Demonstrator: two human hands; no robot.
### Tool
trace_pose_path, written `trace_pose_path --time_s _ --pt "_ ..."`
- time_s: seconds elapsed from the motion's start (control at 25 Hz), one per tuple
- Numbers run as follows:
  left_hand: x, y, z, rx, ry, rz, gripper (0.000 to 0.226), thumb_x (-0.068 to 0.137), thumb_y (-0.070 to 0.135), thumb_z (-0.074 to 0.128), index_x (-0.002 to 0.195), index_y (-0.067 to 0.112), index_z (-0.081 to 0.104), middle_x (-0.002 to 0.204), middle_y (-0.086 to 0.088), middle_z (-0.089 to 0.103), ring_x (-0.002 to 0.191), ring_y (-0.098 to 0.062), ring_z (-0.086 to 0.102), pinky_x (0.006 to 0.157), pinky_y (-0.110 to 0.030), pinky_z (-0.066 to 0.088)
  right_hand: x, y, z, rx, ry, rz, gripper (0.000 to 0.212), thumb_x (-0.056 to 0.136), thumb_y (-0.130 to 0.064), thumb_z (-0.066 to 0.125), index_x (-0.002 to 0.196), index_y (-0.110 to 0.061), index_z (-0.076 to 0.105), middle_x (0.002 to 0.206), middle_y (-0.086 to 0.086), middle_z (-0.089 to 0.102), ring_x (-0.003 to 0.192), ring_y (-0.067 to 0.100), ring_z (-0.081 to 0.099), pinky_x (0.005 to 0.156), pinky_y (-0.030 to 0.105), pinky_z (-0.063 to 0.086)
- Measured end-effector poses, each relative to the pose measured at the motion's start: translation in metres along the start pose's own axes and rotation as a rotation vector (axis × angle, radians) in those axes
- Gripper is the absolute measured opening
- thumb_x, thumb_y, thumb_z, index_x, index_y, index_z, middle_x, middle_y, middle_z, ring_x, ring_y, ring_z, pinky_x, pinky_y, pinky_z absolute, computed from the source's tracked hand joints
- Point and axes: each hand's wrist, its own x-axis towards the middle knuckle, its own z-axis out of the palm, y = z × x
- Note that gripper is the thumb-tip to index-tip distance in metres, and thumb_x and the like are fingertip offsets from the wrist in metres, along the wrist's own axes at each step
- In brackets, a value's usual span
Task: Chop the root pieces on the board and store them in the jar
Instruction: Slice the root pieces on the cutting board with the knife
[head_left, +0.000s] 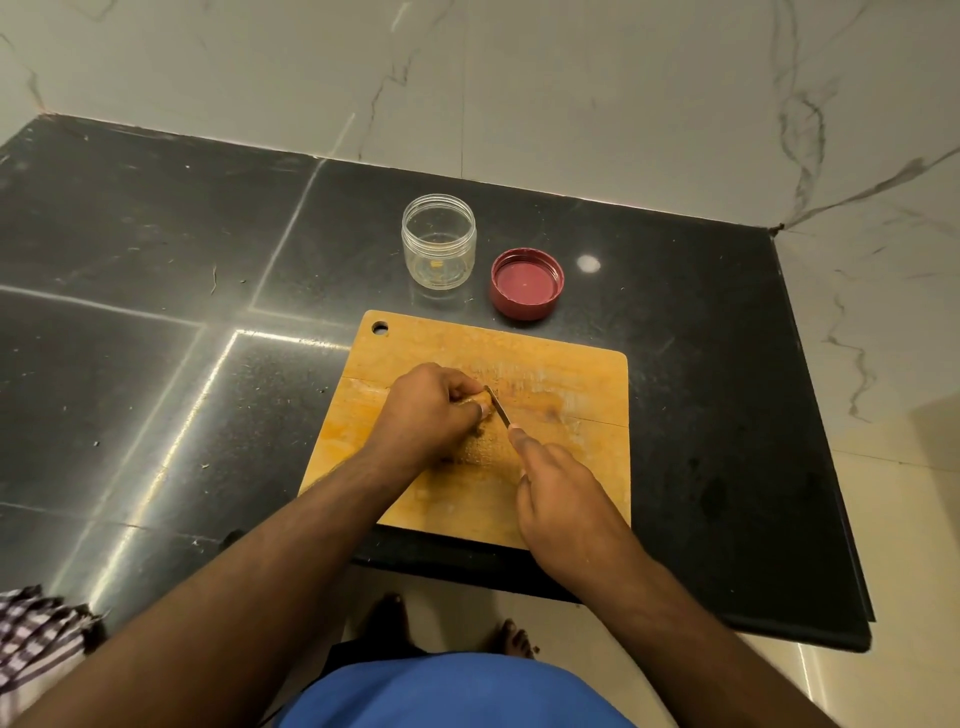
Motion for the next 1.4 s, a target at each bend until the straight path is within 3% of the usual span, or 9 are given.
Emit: trace_pose_path --time_s 0.28,0.44,0.56,0.72,0.88,1.0,1.12,1.24,1.4 --pt "0.000 0.000 0.000 -0.003 -0.012 -0.033 0.033 0.088 0.031 0.076 0.118 0.019 0.074 0.108 0.003 0.073 0.092 -0.009 0.062 0.067 -0.018 0.043 -0.030 0.010 0.004 0.000 0.028 0.011 0.052 0.104 -0.022 0.036 0.153 -0.030 0.024 0.129 -0.009 0.048 0.099 0.006 0.052 0.080 0.020 0.049" --pt "-0.001 0.000 -0.003 -0.009 -0.035 -0.015 0.034 0.089 0.031 0.075 0.121 0.018 0.072 0.111 0.002 0.072 0.095 -0.008 0.059 0.076 -0.023 0.044 -0.033 0.022 -0.013 -0.091 0.170 0.062 0.045 0.099 -0.019 0.034 0.144 -0.019 0.040 0.117 0.002 0.052 0.092 0.015 0.054 0.075 0.030 0.048" --pt "-0.002 0.002 -0.006 -0.002 -0.061 -0.010 0.036 0.090 0.032 0.074 0.124 0.021 0.070 0.113 0.001 0.070 0.096 -0.009 0.058 0.077 -0.026 0.045 -0.038 0.024 -0.020 0.027 0.194 0.082 0.049 0.102 -0.021 0.039 0.150 -0.026 0.033 0.109 -0.009 0.049 0.082 0.007 0.055 0.067 0.021 0.049" --pt "-0.002 0.005 -0.013 0.036 -0.161 0.007 0.044 0.094 0.028 0.069 0.136 0.033 0.061 0.122 -0.001 0.063 0.097 -0.010 0.055 0.076 -0.026 0.047 -0.046 0.026 -0.017 0.096 0.132 0.098 0.051 0.103 -0.023 0.040 0.152 -0.028 0.029 0.124 -0.014 0.047 0.097 0.002 0.055 0.081 0.019 0.050" --pt "-0.002 0.006 -0.027 0.073 -0.325 0.020 0.049 0.092 0.014 0.066 0.138 0.031 0.059 0.122 0.001 0.062 0.096 -0.015 0.059 0.072 -0.027 0.053 -0.043 0.031 -0.021 0.108 0.129 0.107 0.050 0.102 -0.021 0.041 0.151 -0.029 0.033 0.128 -0.012 0.049 0.094 0.002 0.056 0.074 0.014 0.045" --pt "-0.007 0.004 -0.029 0.072 -0.311 0.021 0.054 0.085 0.017 0.076 0.135 0.028 0.059 0.102 0.005 0.063 0.090 -0.014 0.062 0.076 -0.030 0.055 -0.038 0.034 -0.028 0.132 0.140 0.124 0.049 0.102 -0.021 0.042 0.150 -0.030 0.034 0.131 -0.014 0.046 0.093 -0.001 0.054 0.070 0.008 0.040" --pt "-0.013 0.001 -0.022 0.029 -0.255 -0.002 0.059 0.078 0.031 0.085 0.130 0.028 0.057 0.096 0.005 0.064 0.086 -0.012 0.063 0.074 -0.030 0.053 -0.038 0.032 -0.028 0.177 0.143 0.138 0.048 0.102 -0.021 0.043 0.148 -0.033 0.036 0.131 -0.016 0.045 0.090 -0.005 0.055 0.065 0.007 0.043" --pt "-0.015 -0.001 -0.019 0.004 -0.237 -0.004 0.066 0.078 0.034 0.086 0.135 0.028 0.052 0.095 0.004 0.064 0.085 -0.011 0.062 0.070 -0.026 0.049 -0.040 0.032 -0.022 0.236 0.154 0.139 0.047 0.102 -0.020 0.044 0.147 -0.033 0.038 0.130 -0.018 0.045 0.097 -0.018 0.049 0.070 0.001 0.042" --pt "-0.015 -0.001 -0.020 0.035 -0.263 0.007 0.067 0.083 0.026 0.082 0.143 0.024 0.052 0.097 0.003 0.063 0.085 -0.013 0.061 0.075 -0.028 0.050 -0.043 0.030 -0.014 0.277 0.154 0.130 0.048 0.102 -0.019 0.044 0.147 -0.033 0.038 0.135 -0.019 0.043 0.107 -0.020 0.041 0.082 -0.004 0.031"
